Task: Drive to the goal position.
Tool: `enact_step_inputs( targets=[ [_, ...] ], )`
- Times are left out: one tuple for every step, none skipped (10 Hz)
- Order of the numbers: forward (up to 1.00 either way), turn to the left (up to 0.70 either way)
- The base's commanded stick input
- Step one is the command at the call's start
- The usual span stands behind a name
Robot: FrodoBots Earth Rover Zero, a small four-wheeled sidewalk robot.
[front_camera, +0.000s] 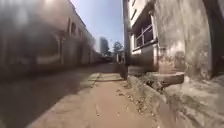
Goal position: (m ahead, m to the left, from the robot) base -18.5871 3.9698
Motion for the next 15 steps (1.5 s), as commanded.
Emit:
enact_step_inputs(
  targets=[
    [0.00,0.45],
    [0.00,0.45],
    [0.00,0.45],
    [0.00,0.45],
    [0.00,0.45],
    [0.00,0.45],
    [0.00,0.45],
    [0.00,0.45],
    [0.00,0.45],
    [0.00,0.45],
    [0.00,0.45],
    [0.00,0.45],
    [0.00,0.45],
    [0.00,0.45],
    [0.00,0.45]
  ],
)
